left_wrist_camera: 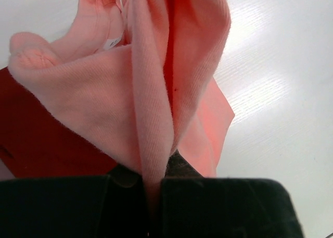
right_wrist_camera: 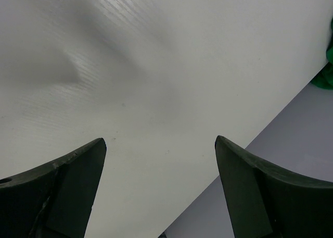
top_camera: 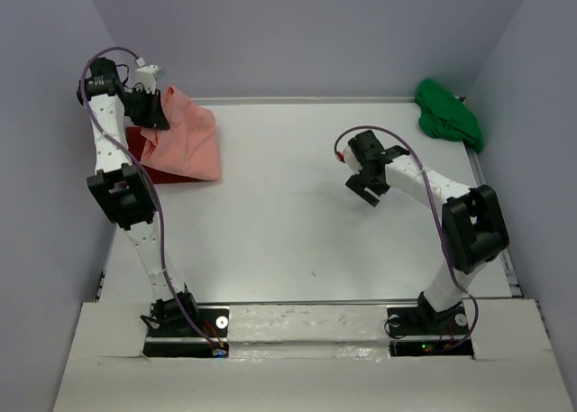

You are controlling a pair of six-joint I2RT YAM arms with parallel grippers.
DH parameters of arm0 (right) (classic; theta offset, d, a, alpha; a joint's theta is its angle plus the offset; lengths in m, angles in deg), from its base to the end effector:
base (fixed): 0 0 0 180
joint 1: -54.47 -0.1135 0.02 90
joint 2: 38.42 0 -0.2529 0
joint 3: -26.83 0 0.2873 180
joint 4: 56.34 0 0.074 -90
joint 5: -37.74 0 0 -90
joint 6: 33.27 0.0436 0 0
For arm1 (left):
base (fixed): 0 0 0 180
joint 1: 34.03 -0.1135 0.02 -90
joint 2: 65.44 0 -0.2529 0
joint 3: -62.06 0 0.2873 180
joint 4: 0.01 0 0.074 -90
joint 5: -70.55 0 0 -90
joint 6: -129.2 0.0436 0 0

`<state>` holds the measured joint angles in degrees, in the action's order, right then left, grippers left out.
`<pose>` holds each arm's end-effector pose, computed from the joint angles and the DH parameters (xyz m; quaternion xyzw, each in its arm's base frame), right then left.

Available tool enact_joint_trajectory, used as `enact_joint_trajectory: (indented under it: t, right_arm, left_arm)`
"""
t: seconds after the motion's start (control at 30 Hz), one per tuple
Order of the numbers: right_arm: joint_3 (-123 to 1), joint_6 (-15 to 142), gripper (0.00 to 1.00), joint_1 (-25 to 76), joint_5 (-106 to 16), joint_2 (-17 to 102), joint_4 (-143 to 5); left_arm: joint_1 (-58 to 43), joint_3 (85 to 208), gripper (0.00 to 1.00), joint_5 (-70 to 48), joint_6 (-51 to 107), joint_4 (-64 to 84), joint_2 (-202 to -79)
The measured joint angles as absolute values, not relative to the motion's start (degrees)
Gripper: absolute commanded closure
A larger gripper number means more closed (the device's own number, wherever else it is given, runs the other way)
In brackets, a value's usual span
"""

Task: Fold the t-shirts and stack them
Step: Neatly place the folded tshirt to the corner

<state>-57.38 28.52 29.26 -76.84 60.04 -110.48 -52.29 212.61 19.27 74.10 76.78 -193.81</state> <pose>0.3493 0.1444 0.1873 -0.3957 0.8753 -0.2138 0.1776 0.4887 0.1325 0.3322 0.2298 0.8748 -0.1541 0.3978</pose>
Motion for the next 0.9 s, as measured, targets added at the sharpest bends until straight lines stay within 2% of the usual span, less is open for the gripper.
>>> enact_joint_trajectory:
  t: [0.9]
  right_arm:
    - [-58.7, 28.7, 0.10, 28.9, -76.9, 62.7, -111.7]
  left_arm:
    - [-52.5, 213.5, 1.00, 14.9, 74.6, 77.2, -192.7]
